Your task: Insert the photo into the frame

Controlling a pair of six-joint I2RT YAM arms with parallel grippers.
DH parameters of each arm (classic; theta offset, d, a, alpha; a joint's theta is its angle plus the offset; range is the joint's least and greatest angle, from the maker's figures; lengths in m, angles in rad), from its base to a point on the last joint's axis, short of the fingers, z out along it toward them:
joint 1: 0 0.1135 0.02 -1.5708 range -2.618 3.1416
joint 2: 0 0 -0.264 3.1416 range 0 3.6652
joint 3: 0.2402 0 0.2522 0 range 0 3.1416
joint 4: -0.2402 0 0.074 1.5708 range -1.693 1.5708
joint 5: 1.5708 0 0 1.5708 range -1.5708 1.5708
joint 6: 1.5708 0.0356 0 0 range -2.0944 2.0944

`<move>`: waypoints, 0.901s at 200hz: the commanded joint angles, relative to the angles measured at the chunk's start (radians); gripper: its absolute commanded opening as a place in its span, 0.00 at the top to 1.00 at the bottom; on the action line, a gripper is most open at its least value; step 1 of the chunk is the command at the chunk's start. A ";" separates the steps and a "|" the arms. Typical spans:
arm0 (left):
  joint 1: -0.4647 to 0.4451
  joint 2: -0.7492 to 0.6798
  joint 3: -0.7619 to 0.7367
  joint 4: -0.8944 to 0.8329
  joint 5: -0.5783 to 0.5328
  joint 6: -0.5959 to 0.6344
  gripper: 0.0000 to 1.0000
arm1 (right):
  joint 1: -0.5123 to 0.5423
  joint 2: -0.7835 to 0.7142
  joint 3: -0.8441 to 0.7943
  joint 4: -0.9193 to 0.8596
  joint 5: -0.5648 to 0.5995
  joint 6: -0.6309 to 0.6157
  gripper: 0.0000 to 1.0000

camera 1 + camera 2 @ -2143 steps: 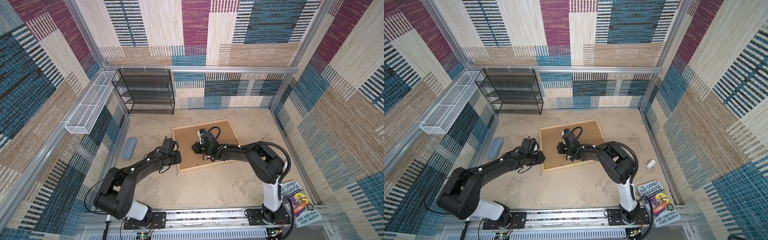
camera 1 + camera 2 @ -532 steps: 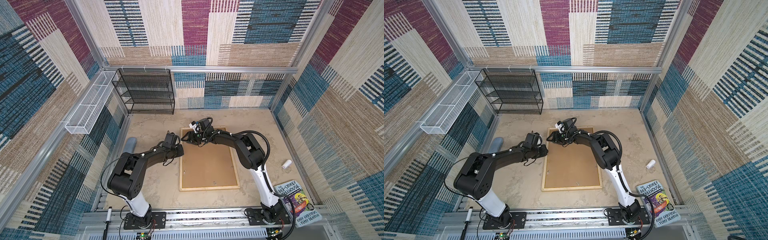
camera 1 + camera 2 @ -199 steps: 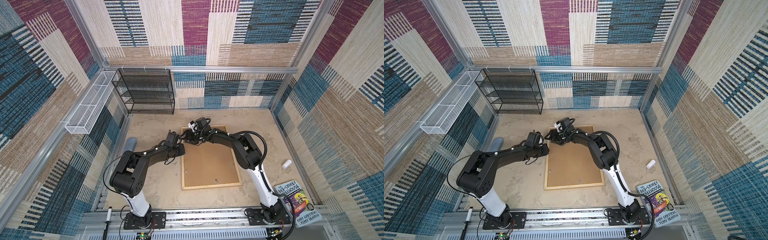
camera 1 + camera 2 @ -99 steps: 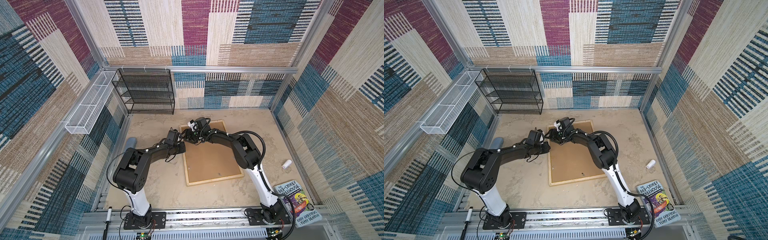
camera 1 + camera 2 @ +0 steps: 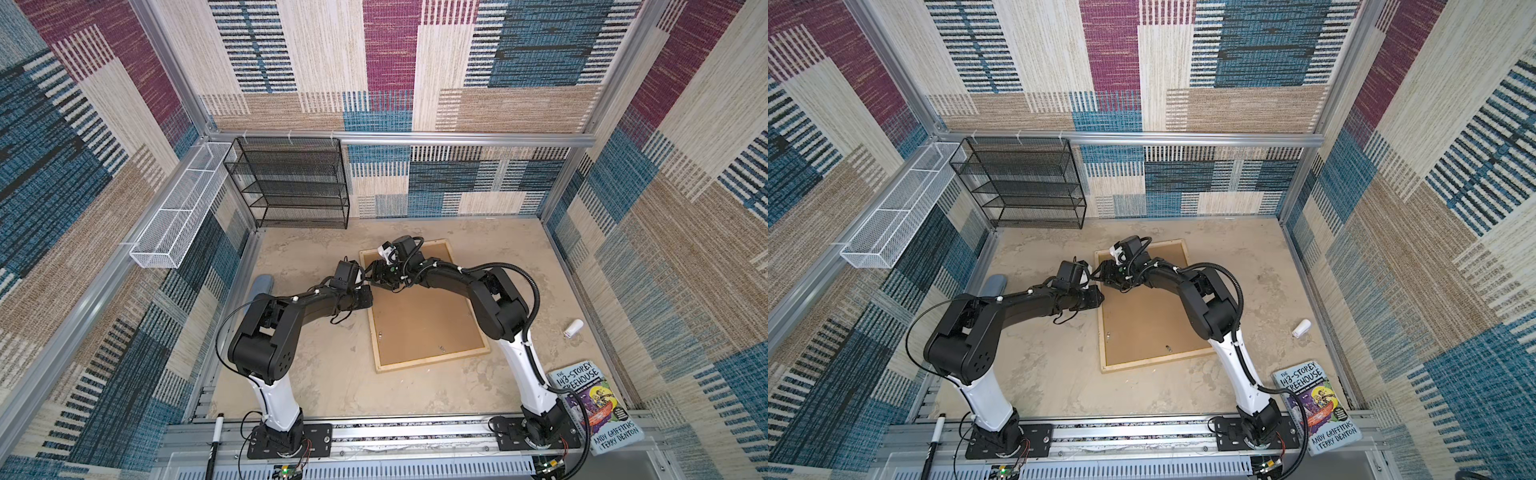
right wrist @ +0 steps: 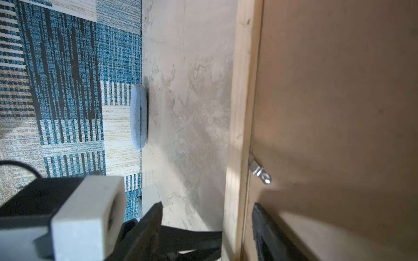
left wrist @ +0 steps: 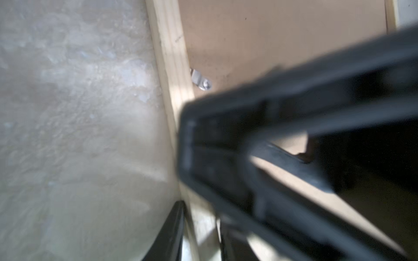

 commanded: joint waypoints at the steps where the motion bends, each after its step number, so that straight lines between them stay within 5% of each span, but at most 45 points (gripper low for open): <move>1: 0.002 -0.015 -0.003 -0.109 0.003 0.023 0.68 | -0.005 -0.054 -0.027 -0.005 0.037 -0.049 0.35; 180: 0.025 0.002 0.030 -0.110 0.009 0.087 0.78 | -0.012 0.157 0.256 -0.119 0.019 -0.086 0.35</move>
